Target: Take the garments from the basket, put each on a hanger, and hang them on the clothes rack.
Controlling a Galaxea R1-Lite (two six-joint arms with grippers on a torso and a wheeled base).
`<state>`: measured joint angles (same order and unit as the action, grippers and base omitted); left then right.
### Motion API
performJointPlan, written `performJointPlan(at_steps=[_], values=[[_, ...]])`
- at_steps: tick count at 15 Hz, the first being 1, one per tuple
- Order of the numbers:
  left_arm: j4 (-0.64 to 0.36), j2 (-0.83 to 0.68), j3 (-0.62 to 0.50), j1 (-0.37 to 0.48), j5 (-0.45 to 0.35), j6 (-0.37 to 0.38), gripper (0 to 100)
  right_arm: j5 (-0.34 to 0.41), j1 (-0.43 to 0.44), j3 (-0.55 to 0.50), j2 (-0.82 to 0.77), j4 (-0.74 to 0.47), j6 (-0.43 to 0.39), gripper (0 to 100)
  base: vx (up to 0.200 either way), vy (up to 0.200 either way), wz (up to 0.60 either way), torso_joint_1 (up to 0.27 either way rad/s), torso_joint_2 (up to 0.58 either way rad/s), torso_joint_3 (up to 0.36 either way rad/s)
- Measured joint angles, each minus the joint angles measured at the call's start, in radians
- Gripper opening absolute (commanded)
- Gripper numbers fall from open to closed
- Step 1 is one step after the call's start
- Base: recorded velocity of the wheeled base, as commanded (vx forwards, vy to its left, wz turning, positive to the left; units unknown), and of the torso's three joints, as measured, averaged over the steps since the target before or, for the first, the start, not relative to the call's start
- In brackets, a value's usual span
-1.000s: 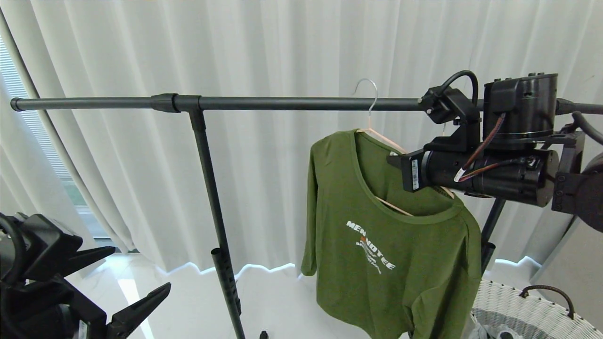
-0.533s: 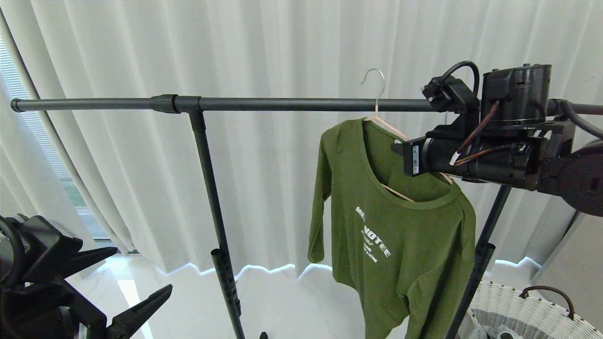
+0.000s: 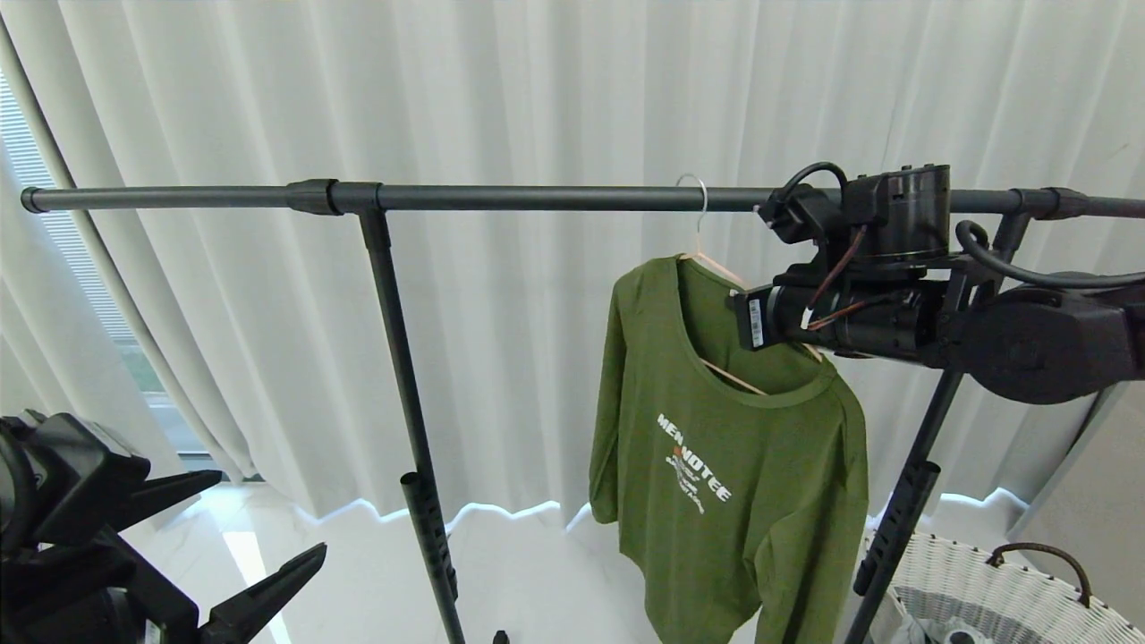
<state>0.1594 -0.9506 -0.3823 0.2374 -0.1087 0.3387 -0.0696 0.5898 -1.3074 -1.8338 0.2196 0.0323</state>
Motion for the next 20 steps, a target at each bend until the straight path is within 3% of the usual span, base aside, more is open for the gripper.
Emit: performJointPlan(at_steps=[6, 7, 15, 20], values=[[0.000, 0.007, 0.005, 0.015, 0.000, 0.000, 100, 0.000, 0.000, -0.001, -0.016, -0.001, 0.000, 0, 0.000, 0.000, 0.00, 0.000, 0.00, 0.000], [0.000, 0.007, 0.005, 0.015, 0.000, 0.000, 100, -0.001, 0.002, 0.002, -0.015, -0.002, 0.000, 100, 0.000, 0.000, 0.00, 0.000, 0.00, 0.000], [0.000, 0.013, 0.005, 0.012, 0.000, -0.006, 100, -0.001, 0.011, 0.036, 0.081, 0.020, 0.005, 100, 0.000, 0.000, 0.00, 0.000, 0.00, 0.000], [0.000, 0.014, 0.017, -0.081, 0.022, -0.011, 100, -0.002, -0.018, 0.241, 0.303, 0.017, 0.000, 100, 0.000, 0.000, 0.00, 0.000, 0.00, 0.000]])
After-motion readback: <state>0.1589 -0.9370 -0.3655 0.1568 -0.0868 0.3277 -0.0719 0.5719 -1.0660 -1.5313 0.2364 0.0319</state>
